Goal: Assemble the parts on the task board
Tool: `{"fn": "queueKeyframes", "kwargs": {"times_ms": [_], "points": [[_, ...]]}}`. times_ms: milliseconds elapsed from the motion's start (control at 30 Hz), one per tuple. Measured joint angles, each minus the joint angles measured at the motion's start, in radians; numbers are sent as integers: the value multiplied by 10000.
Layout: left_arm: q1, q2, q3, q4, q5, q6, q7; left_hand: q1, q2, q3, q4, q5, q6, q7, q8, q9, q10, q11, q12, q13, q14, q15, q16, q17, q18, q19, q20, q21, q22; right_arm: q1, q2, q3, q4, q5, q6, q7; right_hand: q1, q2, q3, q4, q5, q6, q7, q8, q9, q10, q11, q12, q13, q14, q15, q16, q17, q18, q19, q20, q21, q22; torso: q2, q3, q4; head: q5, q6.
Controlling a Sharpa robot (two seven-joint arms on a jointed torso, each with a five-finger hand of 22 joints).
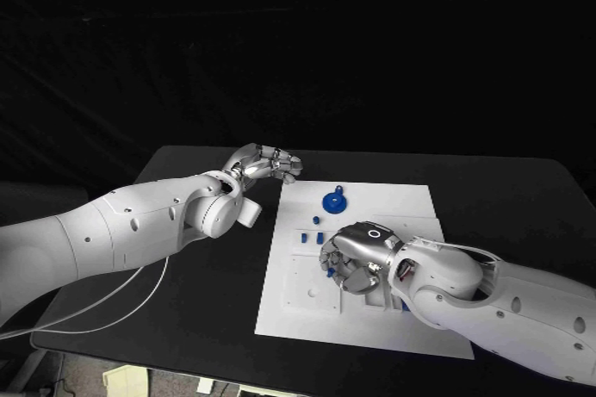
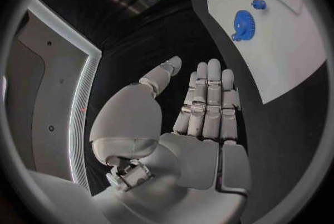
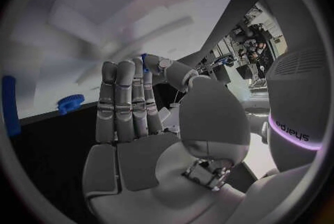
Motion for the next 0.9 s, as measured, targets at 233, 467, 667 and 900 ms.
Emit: {"fn": "queueKeyframes", "kwargs": {"times_ms": [233,467,667,900], "points": [[0,1,0,0,0,0,-3,0,0,0,0,0,0,0,0,1,0,0,0,-3,0,0,-40,10,0,0,0,1,8,14,118,-102,-66,-40,88,-13,0,0,0,-1,1,24,19,32,-7,3,0,-49,11,-22,-18,-32,4,0,0,0,0,-1,0,-7,0,-9,-7],[0,-7,0,-2,1,0,-11,0,0,0,0,0,-20,-20,0,1,0,0,0,-9,0,0,-40,21,0,0,0,2,8,37,115,-124,-77,61,107,8,-76,77,-138,-55,275,-15,58,9,5,-37,40,-153,11,-47,7,-168,14,-39,-40,33,0,-4,0,-7,0,-17,-19],[0,-10,0,-2,2,2,-25,0,0,0,0,0,-37,-36,0,1,0,0,0,-8,0,0,-40,33,0,0,0,2,7,39,81,-132,-99,241,59,55,-356,-53,-534,-49,478,-370,257,-249,76,-324,190,-347,9,-281,127,-416,-57,105,-305,150,-148,-25,-1,-7,-6,-18,-22],[0,-19,0,-3,3,3,-42,0,0,0,0,0,-36,-36,0,2,0,0,-40,-8,0,0,-40,34,0,0,0,3,9,28,-15,-155,-92,529,-126,185,-579,-284,-1216,-126,500,-1416,693,-852,-195,-1008,250,-949,7,-684,459,-805,-287,188,-781,305,-367,-57,-4,-2,-7,-23,-14]]}}
